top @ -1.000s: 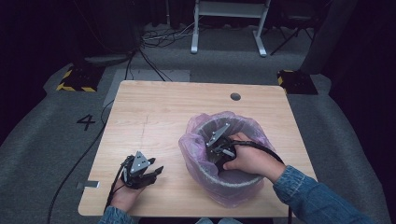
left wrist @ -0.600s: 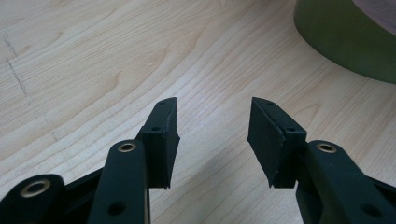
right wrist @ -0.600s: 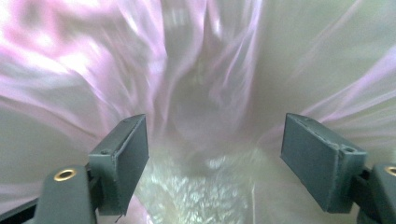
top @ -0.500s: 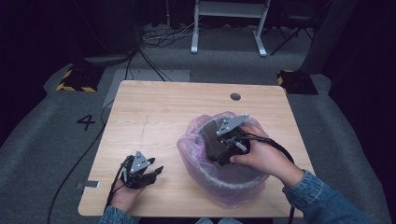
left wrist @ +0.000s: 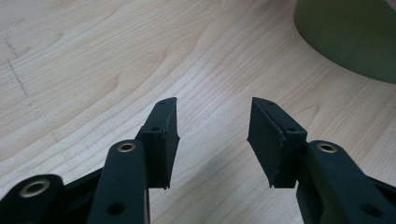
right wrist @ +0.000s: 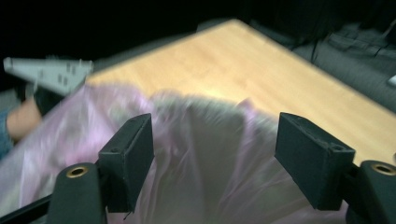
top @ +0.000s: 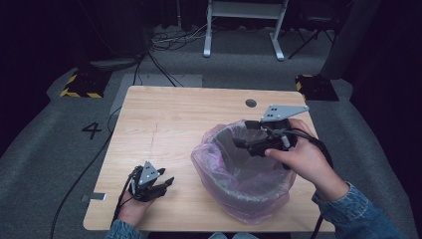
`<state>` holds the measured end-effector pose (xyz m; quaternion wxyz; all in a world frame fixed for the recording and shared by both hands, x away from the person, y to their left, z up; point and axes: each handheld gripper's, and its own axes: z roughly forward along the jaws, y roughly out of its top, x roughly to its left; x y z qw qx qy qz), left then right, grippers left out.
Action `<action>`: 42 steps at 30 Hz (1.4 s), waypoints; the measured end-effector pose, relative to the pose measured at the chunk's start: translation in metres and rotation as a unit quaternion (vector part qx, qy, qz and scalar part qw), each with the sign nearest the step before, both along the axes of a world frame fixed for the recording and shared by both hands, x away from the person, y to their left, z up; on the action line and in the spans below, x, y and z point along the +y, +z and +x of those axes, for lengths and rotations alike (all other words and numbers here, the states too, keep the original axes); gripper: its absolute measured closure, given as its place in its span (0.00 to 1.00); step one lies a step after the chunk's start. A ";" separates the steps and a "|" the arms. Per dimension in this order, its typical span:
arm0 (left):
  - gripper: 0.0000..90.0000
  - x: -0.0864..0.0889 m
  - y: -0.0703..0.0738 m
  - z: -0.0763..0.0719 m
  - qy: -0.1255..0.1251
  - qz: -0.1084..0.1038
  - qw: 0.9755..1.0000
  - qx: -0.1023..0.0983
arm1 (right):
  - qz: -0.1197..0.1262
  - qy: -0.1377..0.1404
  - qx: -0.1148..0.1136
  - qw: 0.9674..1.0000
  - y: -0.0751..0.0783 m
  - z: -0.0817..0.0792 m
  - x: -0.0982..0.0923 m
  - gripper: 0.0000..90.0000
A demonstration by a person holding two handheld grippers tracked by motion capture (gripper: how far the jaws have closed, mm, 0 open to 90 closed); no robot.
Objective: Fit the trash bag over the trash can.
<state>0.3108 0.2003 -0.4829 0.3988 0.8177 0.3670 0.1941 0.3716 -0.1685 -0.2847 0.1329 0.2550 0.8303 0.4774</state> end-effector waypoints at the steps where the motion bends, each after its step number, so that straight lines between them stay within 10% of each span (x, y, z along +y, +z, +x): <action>1: 0.58 0.000 0.000 0.000 0.000 -0.001 1.000 0.001 | 0.018 -0.003 -0.011 1.000 0.003 0.000 -0.004 0.31; 5: 0.58 -0.001 0.000 0.000 -0.001 0.002 1.000 0.000 | 0.049 -0.017 -0.028 0.998 0.008 -0.001 -0.012 0.31; 24: 0.56 0.004 0.001 0.004 0.009 0.004 1.000 0.002 | 0.025 -0.141 -0.039 0.989 0.011 -0.007 -0.120 0.31; 42: 0.51 0.032 -0.006 0.001 0.038 0.022 0.999 0.020 | -0.018 -0.203 0.003 0.979 -0.054 -0.018 -0.184 0.31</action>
